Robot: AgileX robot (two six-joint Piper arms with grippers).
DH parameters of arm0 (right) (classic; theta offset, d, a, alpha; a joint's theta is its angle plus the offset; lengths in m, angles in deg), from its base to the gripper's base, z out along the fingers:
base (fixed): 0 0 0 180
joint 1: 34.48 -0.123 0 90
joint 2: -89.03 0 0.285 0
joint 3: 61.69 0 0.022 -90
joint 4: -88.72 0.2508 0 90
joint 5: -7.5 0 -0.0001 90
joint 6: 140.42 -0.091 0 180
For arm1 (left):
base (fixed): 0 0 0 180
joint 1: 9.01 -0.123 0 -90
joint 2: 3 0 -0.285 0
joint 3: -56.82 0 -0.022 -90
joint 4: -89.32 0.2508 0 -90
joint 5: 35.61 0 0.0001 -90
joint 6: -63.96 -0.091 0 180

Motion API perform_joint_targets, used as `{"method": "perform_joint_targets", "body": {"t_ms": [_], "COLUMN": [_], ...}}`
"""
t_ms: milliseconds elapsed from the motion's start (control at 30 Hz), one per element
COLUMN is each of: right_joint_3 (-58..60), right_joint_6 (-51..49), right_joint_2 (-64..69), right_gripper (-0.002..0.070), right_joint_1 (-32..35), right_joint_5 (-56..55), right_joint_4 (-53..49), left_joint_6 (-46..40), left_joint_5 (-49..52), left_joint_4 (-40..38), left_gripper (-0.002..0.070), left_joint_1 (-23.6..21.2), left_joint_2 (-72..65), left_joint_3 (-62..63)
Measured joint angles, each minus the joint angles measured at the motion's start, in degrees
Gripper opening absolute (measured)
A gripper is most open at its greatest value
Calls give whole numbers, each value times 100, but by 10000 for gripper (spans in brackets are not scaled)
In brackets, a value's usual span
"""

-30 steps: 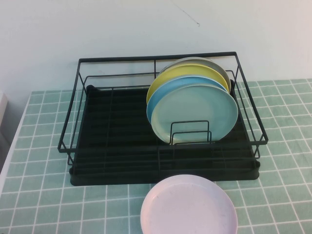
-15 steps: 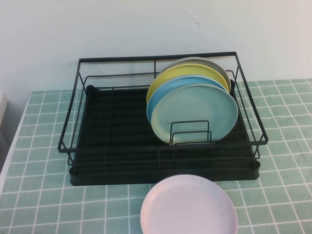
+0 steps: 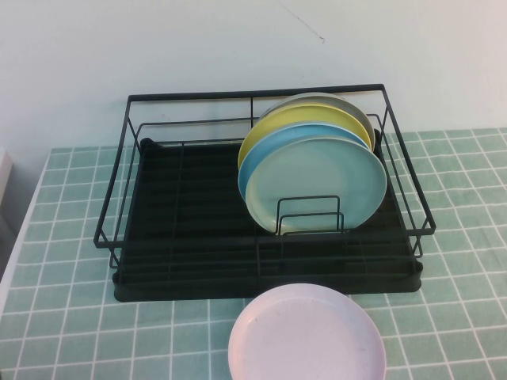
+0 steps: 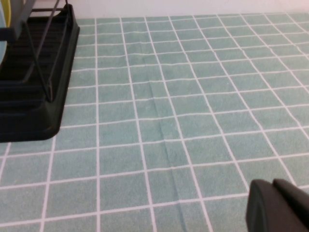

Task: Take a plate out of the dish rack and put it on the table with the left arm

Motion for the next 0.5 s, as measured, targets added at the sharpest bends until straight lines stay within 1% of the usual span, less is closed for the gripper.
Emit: {"method": "perform_joint_targets", "body": {"t_ms": [67,167,200,333,367,500], "right_joint_3": [0,0,0,0,0,0], "right_joint_6": [0,0,0,0,0,0], "right_joint_2": [0,0,0,0,0,0], "right_gripper": [-2,-2,-2,-2,-2,-2], "right_joint_1": [0,0,0,0,0,0], "right_joint_5": [0,0,0,0,0,0], "right_joint_4": [0,0,0,0,0,0], "left_joint_6": [0,0,0,132,384,2181], "left_joint_5": [-490,-1601,-2302,-4091,-4580,-6477], "left_joint_4": [0,0,0,-126,-252,-1192], "left_gripper": [-4,-4,-4,-4,-4,-4], "left_joint_1": [0,0,0,0,0,0], "left_joint_2": [0,0,0,0,0,9], "left_joint_3": [0,0,0,0,0,0]}}
